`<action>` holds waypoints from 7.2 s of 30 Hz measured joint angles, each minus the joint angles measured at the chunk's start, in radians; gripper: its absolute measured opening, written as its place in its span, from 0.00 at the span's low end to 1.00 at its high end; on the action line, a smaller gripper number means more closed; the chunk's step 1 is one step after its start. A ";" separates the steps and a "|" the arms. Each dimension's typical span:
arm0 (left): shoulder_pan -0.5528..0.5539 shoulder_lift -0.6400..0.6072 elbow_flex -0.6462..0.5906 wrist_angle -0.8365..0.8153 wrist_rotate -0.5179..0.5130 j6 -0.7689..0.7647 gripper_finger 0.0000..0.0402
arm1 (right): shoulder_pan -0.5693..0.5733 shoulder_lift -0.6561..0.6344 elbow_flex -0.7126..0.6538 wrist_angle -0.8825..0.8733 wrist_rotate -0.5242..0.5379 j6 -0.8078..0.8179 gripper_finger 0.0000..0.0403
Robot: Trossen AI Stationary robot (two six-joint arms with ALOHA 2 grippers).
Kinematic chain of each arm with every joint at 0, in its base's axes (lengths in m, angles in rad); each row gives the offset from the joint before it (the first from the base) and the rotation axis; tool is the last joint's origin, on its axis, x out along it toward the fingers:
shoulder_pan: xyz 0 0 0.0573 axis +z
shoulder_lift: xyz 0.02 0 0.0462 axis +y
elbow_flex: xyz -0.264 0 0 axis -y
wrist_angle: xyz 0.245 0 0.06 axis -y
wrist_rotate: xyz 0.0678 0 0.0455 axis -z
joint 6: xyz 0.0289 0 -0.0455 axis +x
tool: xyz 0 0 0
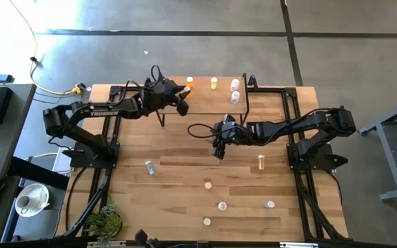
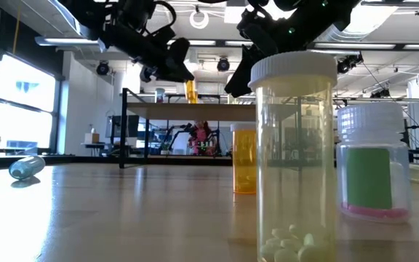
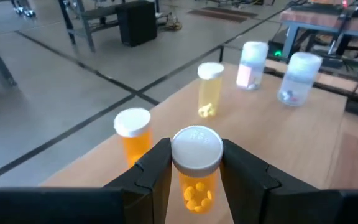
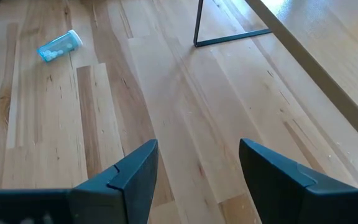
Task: Pick and place medicine bottles onto shelf by color
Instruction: Put the top orange pill bottle on the shelf aligned with the other orange pill bottle, then put the bottom yellow pill bottle on the shelf aligned with the other yellow pill bottle
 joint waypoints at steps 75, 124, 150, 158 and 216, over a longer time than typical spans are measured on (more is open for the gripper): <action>-0.010 -0.040 -0.002 -0.028 -0.026 0.095 0.46 | 0.000 0.001 0.000 -0.019 0.000 0.005 0.54; -0.556 -0.222 -0.001 -0.589 -0.026 -0.179 0.46 | 0.257 -0.002 0.000 -0.007 -0.322 0.022 0.54; -0.704 -0.222 -0.001 -0.588 -0.054 -0.325 0.46 | 0.464 0.099 0.046 0.347 -0.414 -0.082 0.54; -0.704 -0.222 -0.001 -0.588 -0.062 -0.325 0.46 | 0.494 0.232 0.096 0.345 -0.436 -0.107 0.54; -0.703 -0.221 -0.001 -0.589 -0.105 -0.321 0.46 | 0.520 0.481 0.290 0.113 -0.444 -0.204 0.52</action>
